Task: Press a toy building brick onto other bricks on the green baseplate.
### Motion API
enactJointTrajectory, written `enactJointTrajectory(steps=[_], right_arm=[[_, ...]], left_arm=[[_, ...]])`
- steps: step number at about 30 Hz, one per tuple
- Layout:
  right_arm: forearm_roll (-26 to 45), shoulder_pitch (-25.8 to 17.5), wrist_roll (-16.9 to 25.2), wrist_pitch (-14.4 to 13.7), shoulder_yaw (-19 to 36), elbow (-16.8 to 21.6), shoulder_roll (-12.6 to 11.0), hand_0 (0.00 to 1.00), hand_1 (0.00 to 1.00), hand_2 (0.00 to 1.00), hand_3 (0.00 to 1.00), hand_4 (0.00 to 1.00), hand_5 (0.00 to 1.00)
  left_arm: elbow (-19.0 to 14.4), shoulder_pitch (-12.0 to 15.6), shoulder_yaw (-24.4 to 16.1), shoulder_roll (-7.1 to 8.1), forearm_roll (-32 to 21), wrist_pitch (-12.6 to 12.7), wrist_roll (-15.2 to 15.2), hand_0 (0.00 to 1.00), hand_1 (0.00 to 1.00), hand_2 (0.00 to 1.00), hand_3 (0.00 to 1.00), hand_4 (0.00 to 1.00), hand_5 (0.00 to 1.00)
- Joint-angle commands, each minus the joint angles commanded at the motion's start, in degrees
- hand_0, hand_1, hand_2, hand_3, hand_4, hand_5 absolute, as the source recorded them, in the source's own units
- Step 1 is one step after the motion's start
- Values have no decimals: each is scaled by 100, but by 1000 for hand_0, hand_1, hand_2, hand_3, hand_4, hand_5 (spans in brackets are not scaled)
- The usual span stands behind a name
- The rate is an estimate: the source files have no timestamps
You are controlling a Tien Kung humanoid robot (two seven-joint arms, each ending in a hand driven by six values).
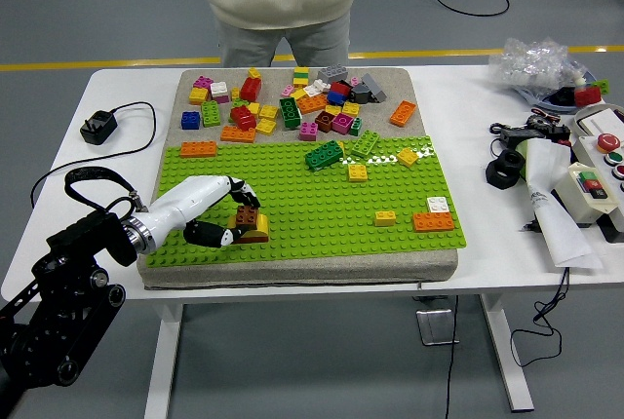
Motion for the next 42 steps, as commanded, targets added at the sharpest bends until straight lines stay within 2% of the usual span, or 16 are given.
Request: enactJointTrajectory(steps=[9, 10, 15, 16, 42], right_arm=[[15, 1, 6, 0, 2, 0, 0, 803, 732, 755, 745, 998, 667], [16, 1, 6, 1, 4, 0, 0, 802, 732, 754, 743, 998, 667], [23, 5, 7, 0, 10, 0, -1, 802, 732, 754, 743, 998, 667], [23, 5, 7, -1, 11, 0, -1, 802, 732, 754, 744, 998, 667], [31, 3, 2, -33, -8, 0, 8, 803, 731, 753, 742, 998, 665]], left_arm=[[46, -9, -4, -17, 0, -18, -3, 795, 701, 554, 611, 546, 2], [51, -11, -3, -18, 0, -24, -4, 847, 741, 564, 623, 588, 2], [84, -21, -5, -25, 0, -15, -1, 847, 741, 564, 623, 588, 2], [87, -22, -5, -26, 0, -14, -1, 860, 750, 575, 638, 626, 2], [148, -41, -30, -34, 0, -22, 4, 889, 763, 616, 683, 681, 2]])
